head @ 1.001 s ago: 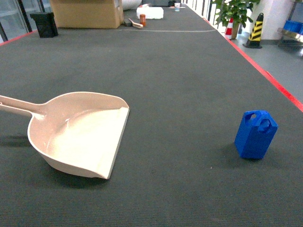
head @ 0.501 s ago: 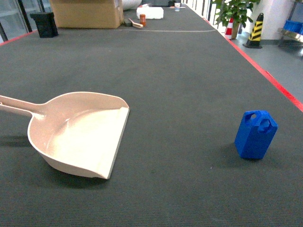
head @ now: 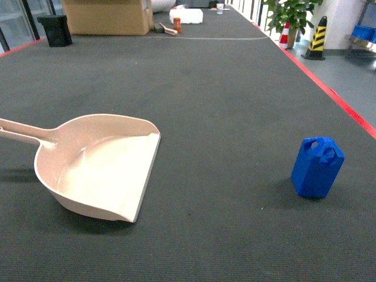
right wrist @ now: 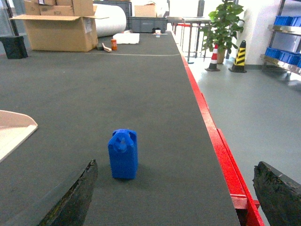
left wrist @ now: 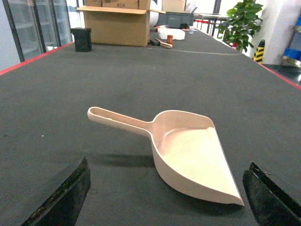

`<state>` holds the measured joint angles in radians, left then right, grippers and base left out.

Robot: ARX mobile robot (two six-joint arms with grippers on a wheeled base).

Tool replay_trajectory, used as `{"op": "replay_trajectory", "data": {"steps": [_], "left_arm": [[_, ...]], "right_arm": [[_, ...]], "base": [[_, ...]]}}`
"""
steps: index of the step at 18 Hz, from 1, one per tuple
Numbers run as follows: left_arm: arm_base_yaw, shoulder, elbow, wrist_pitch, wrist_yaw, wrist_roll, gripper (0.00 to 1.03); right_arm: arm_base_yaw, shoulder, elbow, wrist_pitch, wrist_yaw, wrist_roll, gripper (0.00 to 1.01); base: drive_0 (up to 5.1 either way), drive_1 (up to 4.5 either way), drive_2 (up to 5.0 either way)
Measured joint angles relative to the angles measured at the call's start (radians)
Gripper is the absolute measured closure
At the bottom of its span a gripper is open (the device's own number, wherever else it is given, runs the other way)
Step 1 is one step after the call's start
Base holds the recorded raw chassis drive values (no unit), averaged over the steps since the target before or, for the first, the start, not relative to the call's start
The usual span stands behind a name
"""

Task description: Place part in tray to right shelf

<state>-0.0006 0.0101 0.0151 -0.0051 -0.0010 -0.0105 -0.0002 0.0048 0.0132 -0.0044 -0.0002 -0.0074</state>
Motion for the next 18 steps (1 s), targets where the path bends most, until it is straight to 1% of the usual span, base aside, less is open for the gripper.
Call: {"op": "replay_trajectory", "data": {"steps": [18], "left_arm": [[0.000,0.000,0.000,0.000,0.000,0.000,0.05]], "right_arm": [[0.000,0.000,0.000,0.000,0.000,0.000,0.03]], "base": [[0.0,0.00,0.0]]}}
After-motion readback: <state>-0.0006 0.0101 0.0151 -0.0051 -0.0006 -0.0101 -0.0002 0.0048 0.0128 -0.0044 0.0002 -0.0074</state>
